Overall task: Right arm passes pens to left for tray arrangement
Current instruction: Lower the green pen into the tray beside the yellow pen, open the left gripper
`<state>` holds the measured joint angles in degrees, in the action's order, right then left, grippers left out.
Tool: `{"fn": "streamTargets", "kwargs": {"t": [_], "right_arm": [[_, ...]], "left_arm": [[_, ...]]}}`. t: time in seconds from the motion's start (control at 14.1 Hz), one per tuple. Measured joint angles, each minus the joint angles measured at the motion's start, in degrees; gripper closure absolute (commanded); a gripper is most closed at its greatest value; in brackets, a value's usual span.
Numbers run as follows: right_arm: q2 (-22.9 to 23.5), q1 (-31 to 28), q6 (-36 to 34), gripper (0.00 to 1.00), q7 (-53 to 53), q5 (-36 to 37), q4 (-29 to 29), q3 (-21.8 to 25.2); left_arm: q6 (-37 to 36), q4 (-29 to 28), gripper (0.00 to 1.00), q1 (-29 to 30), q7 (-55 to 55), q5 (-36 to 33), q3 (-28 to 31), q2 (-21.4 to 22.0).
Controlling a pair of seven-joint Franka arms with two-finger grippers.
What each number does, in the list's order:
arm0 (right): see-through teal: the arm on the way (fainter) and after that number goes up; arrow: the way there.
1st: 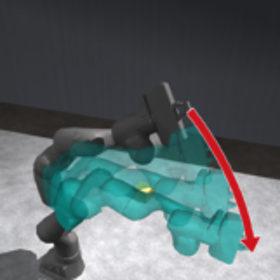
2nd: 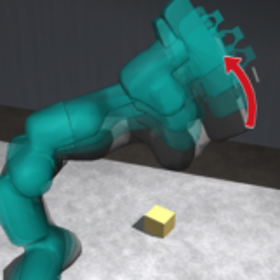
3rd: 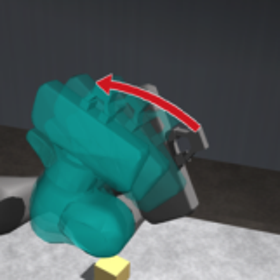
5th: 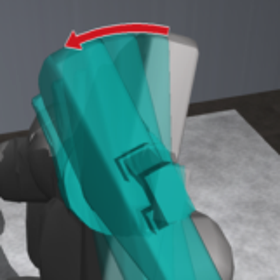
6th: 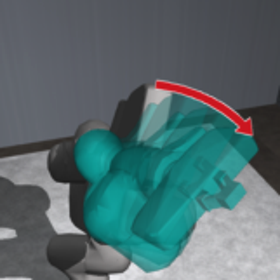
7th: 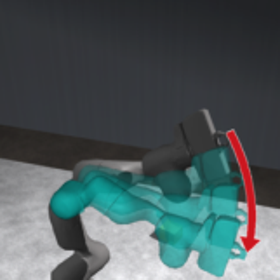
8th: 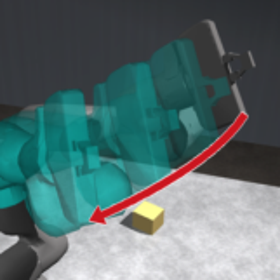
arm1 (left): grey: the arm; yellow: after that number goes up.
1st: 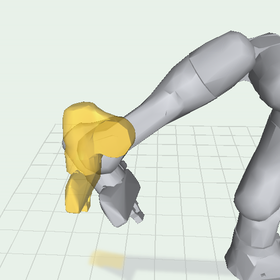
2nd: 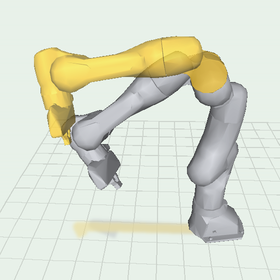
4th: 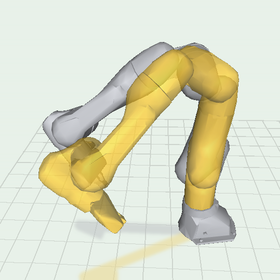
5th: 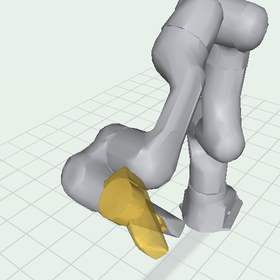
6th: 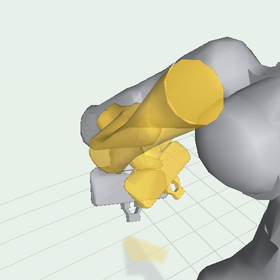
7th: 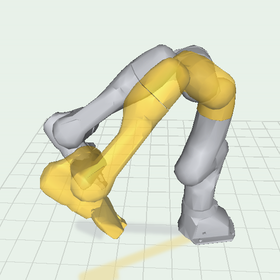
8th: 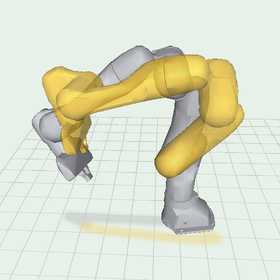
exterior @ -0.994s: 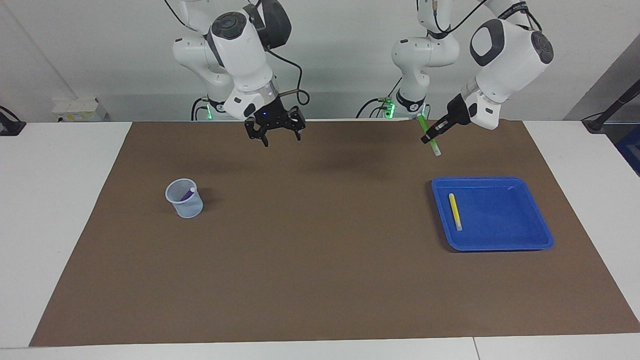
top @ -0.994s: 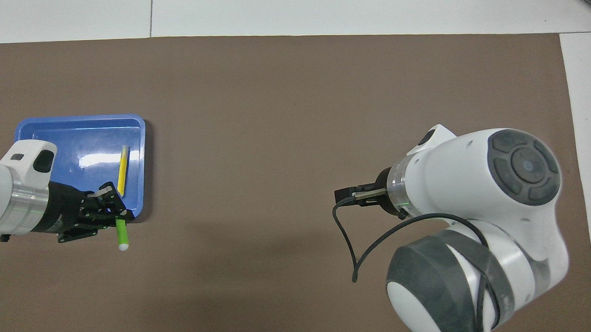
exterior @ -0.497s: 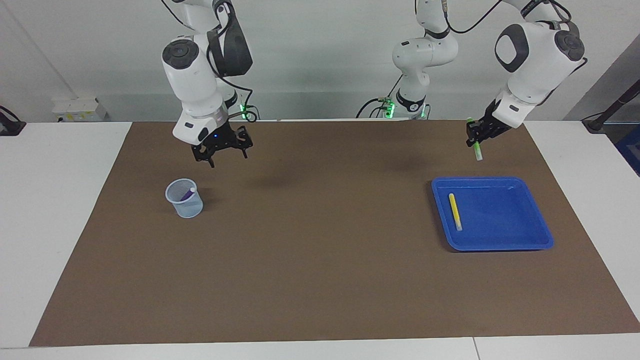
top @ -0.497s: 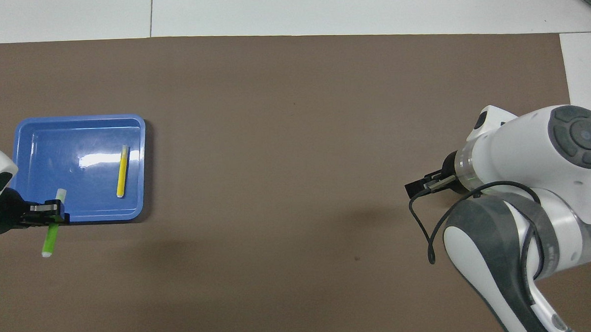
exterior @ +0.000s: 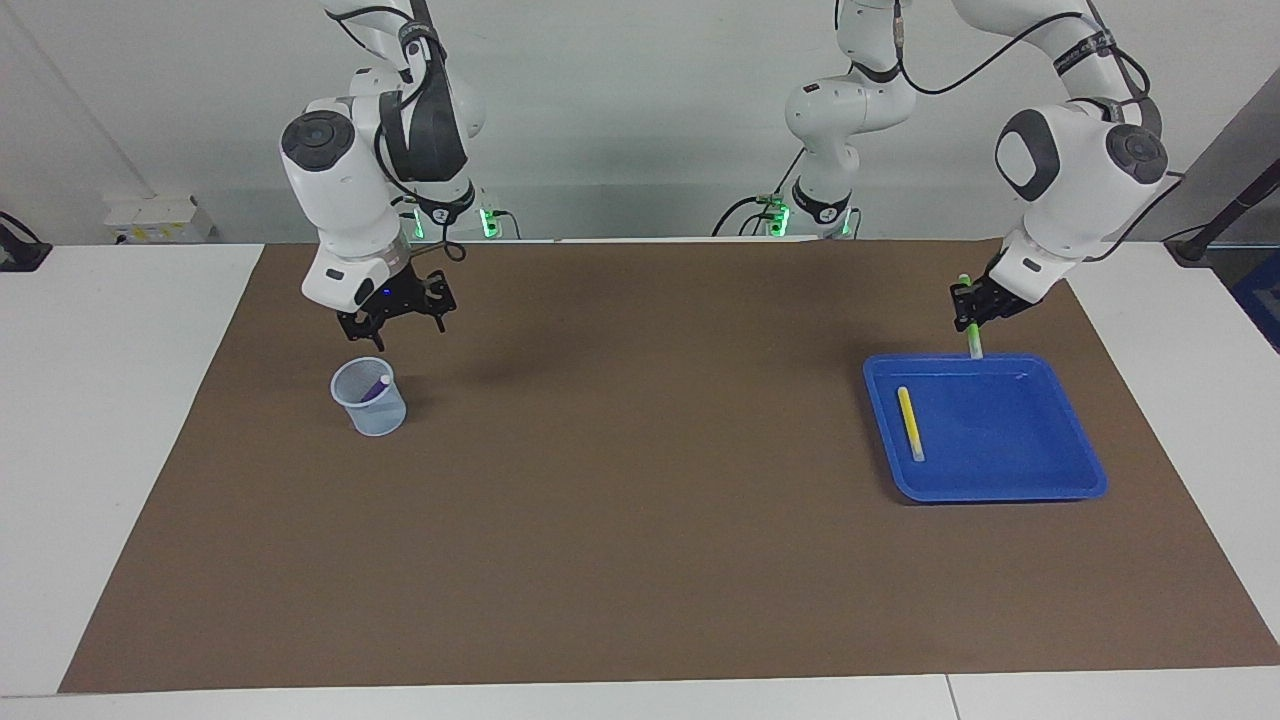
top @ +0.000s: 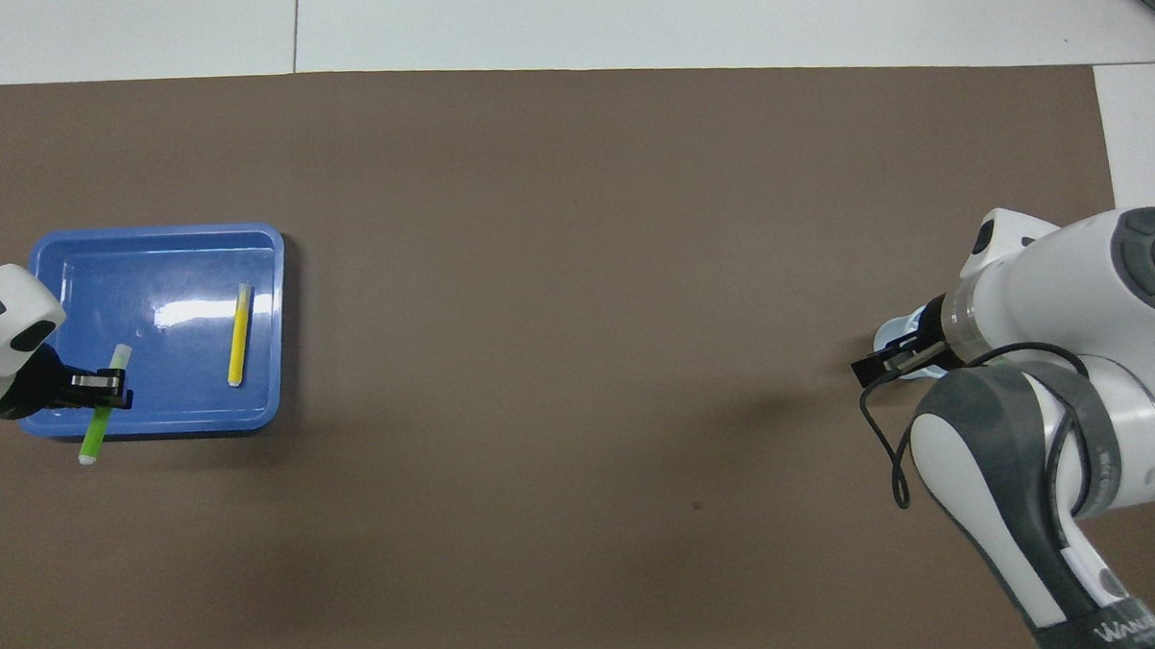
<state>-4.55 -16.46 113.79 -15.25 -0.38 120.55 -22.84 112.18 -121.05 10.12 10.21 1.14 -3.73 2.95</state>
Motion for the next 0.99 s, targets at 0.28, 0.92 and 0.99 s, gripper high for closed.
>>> {"fn": "streamTargets", "kwargs": {"t": [0.28, 0.92, 0.99], "right_arm": [[2.8, -2.4, 4.1, 0.21, -4.6, 0.6, 0.9, 0.0], [4.5, -4.0, 8.5, 0.41, -5.6, 1.8, 2.7, -0.1], [4.6, -4.2, 9.1, 0.42, -5.6, 1.8, 3.1, -0.1]], "left_arm": [[4.9, 0.0, 1.0, 0.2, 0.3, 0.0, 0.0, -3.9], [17.7, -0.1, 1.0, 0.2, 0.4, -0.6, 0.0, -14.2], [19.0, -0.1, 1.0, 0.2, 0.4, -0.7, 0.0, -15.2]]}}
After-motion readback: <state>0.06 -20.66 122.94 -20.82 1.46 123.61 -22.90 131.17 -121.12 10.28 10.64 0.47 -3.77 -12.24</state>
